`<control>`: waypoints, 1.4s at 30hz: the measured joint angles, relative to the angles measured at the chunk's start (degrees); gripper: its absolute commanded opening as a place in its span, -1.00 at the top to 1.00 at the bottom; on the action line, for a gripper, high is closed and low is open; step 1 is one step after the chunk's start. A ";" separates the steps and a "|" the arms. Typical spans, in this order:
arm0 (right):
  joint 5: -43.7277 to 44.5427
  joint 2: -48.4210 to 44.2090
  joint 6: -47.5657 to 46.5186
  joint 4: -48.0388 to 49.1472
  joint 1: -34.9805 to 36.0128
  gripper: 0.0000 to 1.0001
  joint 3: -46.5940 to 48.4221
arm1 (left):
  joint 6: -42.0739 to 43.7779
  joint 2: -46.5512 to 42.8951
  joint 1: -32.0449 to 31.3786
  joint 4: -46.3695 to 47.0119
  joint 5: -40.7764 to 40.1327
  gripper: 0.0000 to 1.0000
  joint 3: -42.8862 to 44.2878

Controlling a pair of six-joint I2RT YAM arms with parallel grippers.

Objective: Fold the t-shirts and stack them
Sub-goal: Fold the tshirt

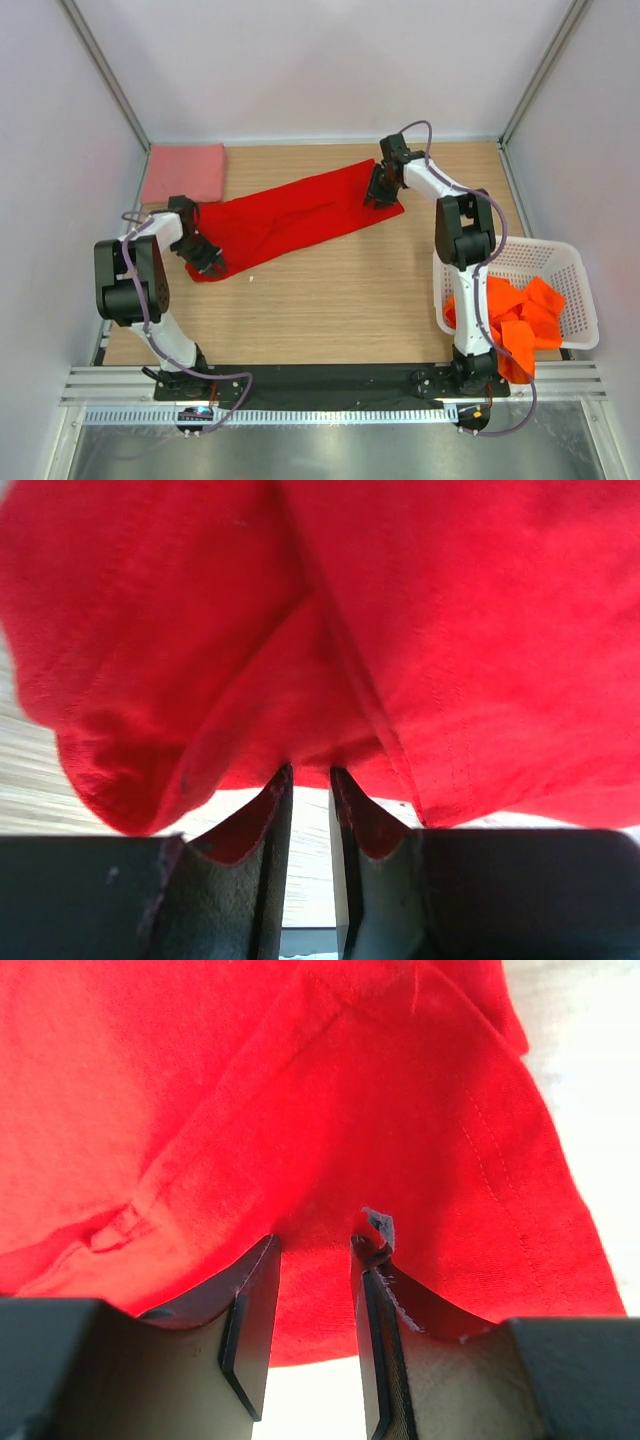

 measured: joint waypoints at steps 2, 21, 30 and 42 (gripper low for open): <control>-0.07 -1.70 0.42 0.90 0.13 0.17 -2.99 | -0.02 -0.07 0.79 -0.07 0.17 0.56 -0.13; -1.55 -36.30 9.60 4.94 14.43 0.10 -52.06 | 4.04 -20.72 3.87 -8.50 -6.84 0.26 -2.47; 4.74 -41.31 4.66 -0.37 15.61 0.17 -44.94 | 1.46 -35.85 3.56 -9.07 -1.53 0.28 -6.32; 6.73 -29.46 1.73 -2.49 15.50 0.35 -36.41 | -3.72 -23.10 -8.22 1.62 8.66 0.47 -5.73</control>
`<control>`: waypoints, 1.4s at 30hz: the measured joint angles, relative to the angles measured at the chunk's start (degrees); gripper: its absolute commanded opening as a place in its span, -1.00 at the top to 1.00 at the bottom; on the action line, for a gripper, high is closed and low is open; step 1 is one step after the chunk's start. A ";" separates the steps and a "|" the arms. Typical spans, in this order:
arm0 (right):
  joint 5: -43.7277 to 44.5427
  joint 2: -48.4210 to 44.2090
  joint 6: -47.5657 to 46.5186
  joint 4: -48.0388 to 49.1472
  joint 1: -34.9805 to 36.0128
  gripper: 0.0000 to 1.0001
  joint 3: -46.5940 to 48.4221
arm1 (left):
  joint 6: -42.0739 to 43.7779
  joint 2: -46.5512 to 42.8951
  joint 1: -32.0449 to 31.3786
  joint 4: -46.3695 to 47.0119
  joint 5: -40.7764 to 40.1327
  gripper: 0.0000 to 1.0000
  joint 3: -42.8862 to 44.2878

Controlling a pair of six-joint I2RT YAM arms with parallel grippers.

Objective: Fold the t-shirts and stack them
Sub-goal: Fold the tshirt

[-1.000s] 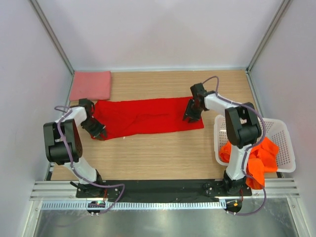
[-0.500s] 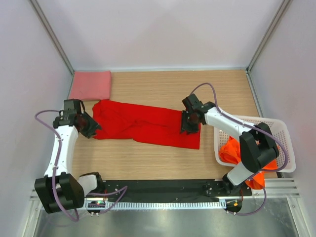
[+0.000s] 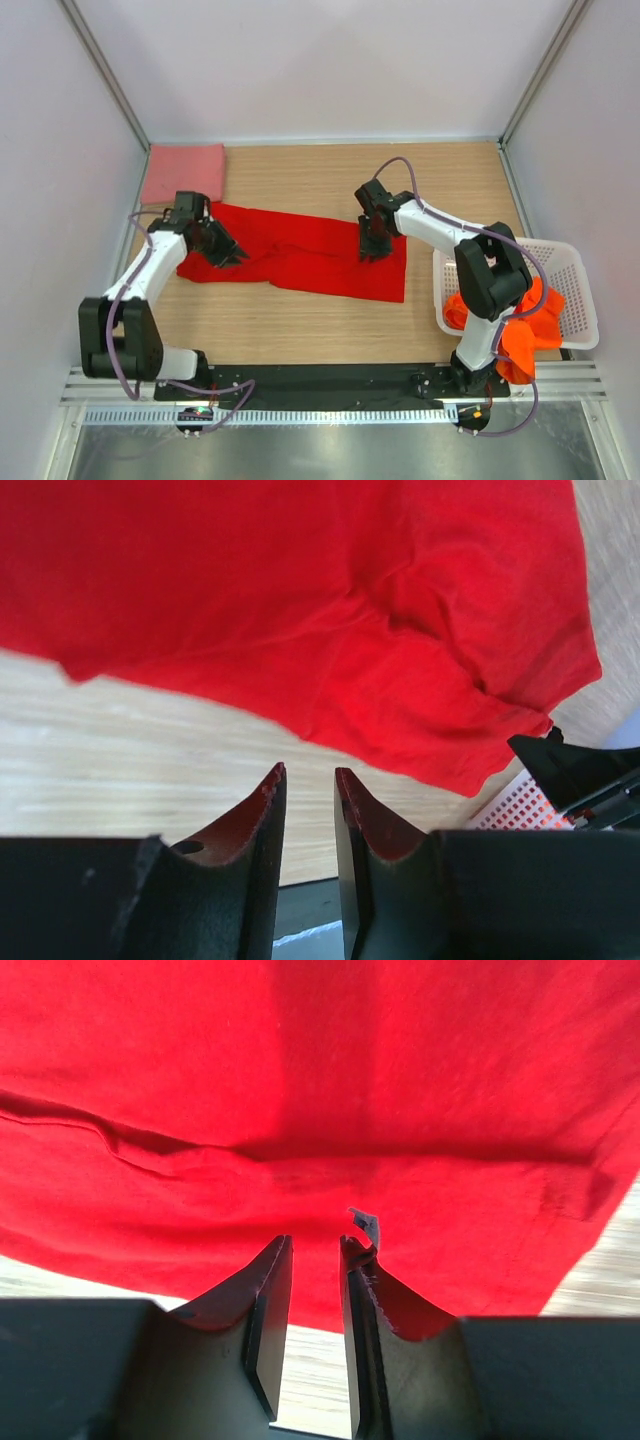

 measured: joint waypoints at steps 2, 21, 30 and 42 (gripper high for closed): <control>0.61 0.00 -0.59 -0.15 -0.46 0.35 0.33 | -0.57 4.68 -1.36 1.90 -0.07 0.48 2.54; 1.05 0.63 -4.68 1.01 -12.81 0.31 -5.70 | -0.37 31.32 -2.21 3.13 -4.66 0.53 16.02; 3.89 -1.51 -7.08 -4.79 -10.56 0.20 -4.15 | 4.44 25.94 -3.58 -0.09 -7.21 0.16 14.56; -2.45 -6.21 -6.95 -4.87 -4.63 0.24 -9.94 | 4.13 22.47 -6.75 -0.81 -6.27 0.18 13.86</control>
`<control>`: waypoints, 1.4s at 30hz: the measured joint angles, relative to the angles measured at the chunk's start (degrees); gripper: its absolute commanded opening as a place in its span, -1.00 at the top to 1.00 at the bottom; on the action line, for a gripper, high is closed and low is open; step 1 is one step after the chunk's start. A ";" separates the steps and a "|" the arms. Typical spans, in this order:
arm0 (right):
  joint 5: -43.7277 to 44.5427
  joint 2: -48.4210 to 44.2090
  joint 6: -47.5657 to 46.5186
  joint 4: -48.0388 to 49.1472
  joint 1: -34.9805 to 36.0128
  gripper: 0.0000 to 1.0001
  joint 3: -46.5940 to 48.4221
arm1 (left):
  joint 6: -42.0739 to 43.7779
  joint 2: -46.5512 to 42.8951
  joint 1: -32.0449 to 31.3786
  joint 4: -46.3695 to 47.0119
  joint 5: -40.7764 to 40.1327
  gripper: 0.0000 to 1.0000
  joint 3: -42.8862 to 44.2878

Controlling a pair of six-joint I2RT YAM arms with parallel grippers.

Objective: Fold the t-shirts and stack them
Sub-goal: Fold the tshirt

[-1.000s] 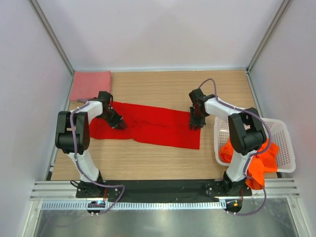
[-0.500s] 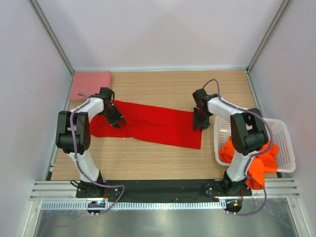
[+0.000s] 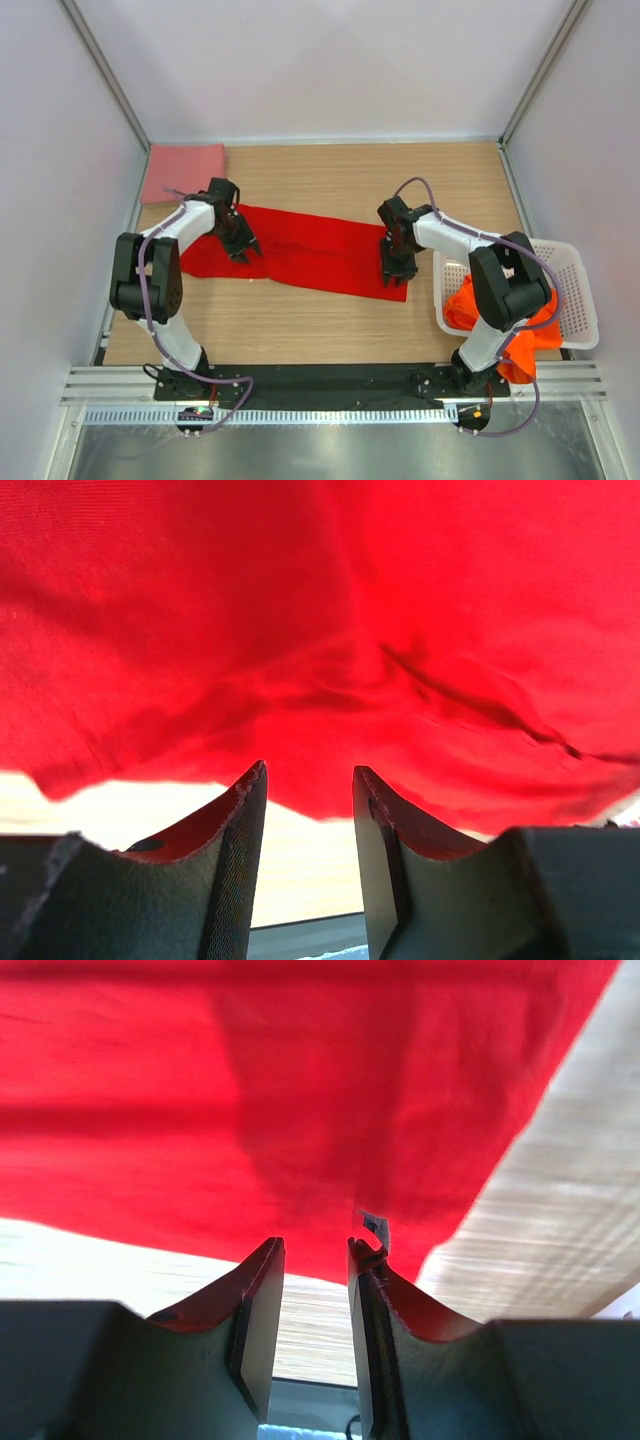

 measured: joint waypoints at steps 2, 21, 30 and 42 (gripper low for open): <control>0.11 0.02 0.22 0.35 -0.17 0.24 -2.36 | 0.09 1.88 0.02 0.28 -0.22 0.21 -0.68; 1.46 -2.47 1.40 -2.60 -0.44 0.12 -4.26 | 4.94 -0.28 -0.15 -4.85 -5.03 0.04 -1.55; 1.33 8.11 -0.35 -3.78 -2.19 0.03 18.78 | 2.16 -2.34 -0.17 -5.42 -4.94 -0.01 6.40; 4.68 22.80 -2.21 -3.37 -6.80 0.03 29.46 | -5.29 2.51 -0.22 -3.30 -7.69 0.03 3.48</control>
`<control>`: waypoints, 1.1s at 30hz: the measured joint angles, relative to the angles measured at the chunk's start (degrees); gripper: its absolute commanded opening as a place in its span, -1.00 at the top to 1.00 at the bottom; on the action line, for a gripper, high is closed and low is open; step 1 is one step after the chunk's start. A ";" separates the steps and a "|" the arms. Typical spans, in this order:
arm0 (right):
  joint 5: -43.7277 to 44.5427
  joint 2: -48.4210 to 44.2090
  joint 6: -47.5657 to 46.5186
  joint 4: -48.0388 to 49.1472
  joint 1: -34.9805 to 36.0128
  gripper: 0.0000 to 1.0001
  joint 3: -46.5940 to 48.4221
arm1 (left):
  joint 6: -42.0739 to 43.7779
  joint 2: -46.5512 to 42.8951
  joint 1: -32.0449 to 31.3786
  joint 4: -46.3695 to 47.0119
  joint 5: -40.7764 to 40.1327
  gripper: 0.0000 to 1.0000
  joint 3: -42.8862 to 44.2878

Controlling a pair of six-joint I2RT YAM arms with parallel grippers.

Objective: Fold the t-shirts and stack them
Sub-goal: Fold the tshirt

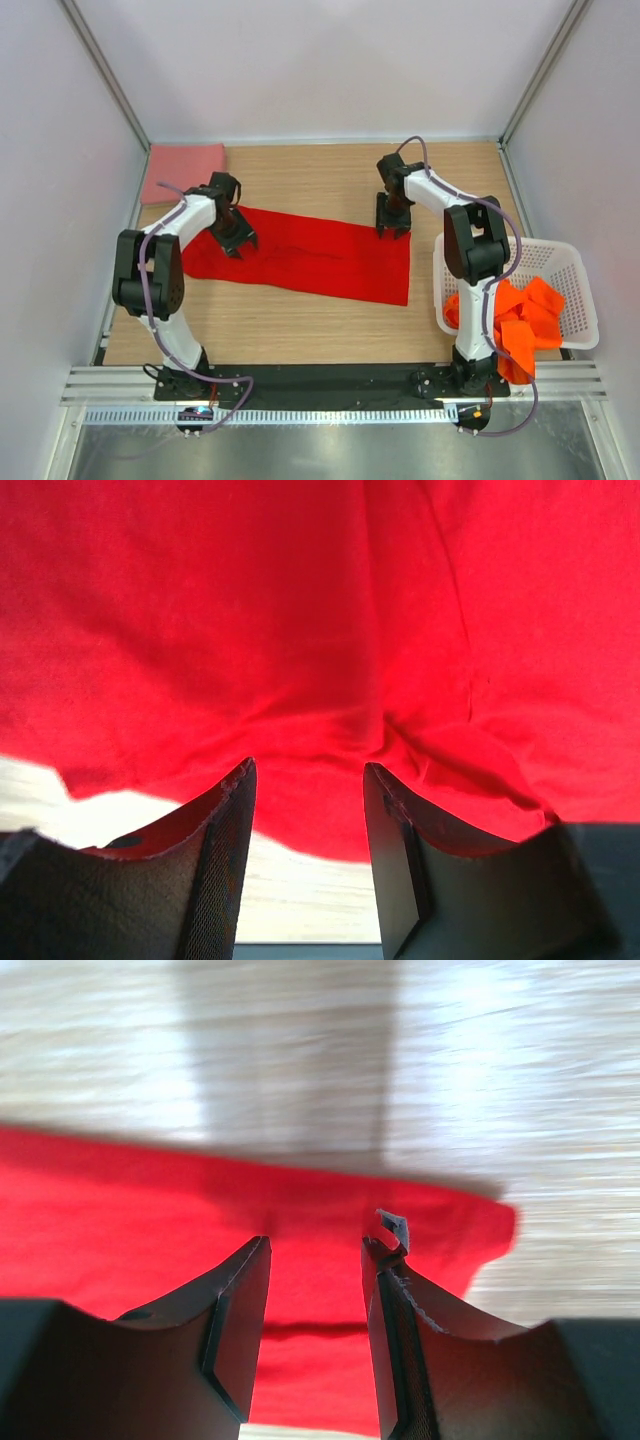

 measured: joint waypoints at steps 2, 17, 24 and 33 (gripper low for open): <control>1.01 0.35 0.02 0.00 -0.72 0.03 -0.02 | -0.46 1.27 -0.31 0.85 -0.50 0.03 0.26; 1.77 -11.78 4.15 5.05 -0.79 0.01 -19.98 | 0.72 12.22 -6.19 -0.74 -3.02 0.03 10.01; 0.90 -20.46 5.73 3.89 0.92 -0.01 -31.47 | 0.66 14.14 -11.28 -0.59 -2.80 0.03 12.76; -1.57 -26.43 9.03 3.30 6.58 -0.04 -38.88 | 2.34 25.42 -15.21 -6.01 5.22 0.06 29.38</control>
